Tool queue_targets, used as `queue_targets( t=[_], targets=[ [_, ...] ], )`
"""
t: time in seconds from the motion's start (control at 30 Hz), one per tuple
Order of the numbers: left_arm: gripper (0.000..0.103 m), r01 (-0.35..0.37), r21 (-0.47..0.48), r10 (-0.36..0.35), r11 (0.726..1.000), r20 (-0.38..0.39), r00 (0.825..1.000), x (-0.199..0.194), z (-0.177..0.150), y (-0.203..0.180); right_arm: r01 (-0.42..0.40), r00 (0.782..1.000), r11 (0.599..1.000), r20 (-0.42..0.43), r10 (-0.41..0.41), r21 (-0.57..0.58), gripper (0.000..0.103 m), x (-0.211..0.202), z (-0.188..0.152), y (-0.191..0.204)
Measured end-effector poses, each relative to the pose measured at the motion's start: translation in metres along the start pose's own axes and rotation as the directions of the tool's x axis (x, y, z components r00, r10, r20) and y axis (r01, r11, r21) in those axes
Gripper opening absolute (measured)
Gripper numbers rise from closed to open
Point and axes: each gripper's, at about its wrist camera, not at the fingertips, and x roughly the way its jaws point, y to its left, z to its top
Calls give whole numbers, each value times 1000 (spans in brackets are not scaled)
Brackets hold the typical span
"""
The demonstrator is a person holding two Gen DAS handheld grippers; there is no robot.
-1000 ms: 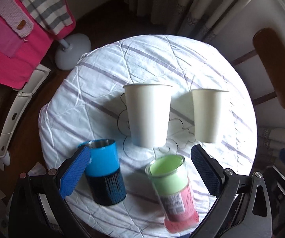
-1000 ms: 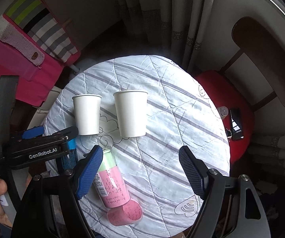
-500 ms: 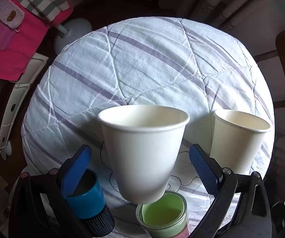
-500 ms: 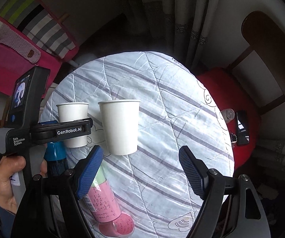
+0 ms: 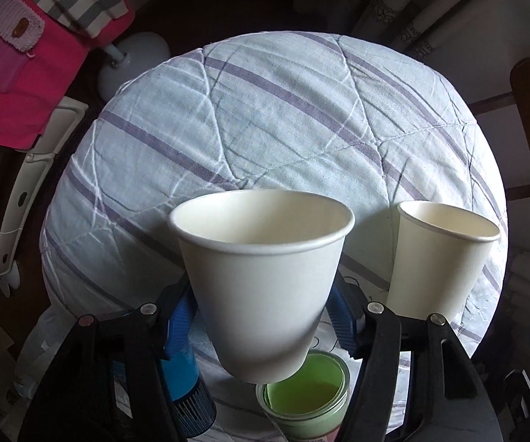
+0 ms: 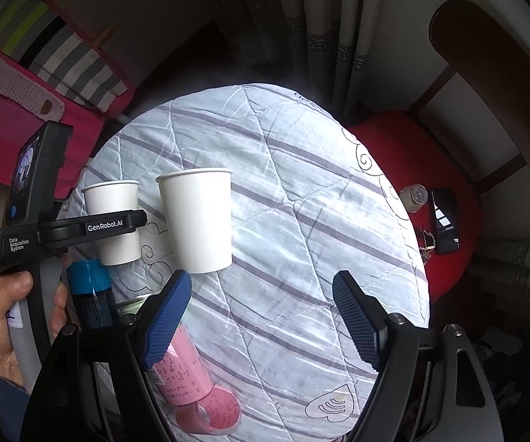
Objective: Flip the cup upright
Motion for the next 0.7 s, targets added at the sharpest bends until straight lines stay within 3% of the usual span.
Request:
queue_targets(
  t=[0.17, 0.3, 0.53, 0.7],
  targets=[
    [64, 3, 8, -4, 1000, 83, 997, -46, -22, 7, 4, 1000, 1000, 23, -5, 30, 80, -13, -16, -6],
    [64, 33, 66, -41, 997, 114, 993, -74, -48, -12, 16, 999, 998, 44, -19, 55, 80, -28, -32, -19],
    [64, 87, 113, -99, 990, 105, 989, -78, -91, -63, 51, 999, 998, 7, -52, 39, 80, -43, -57, -45],
    [64, 104, 70, -110, 992, 81, 991, -60, -119, -107, 69, 997, 996, -19, -70, -52, 80, -45, -64, -68]
  ],
)
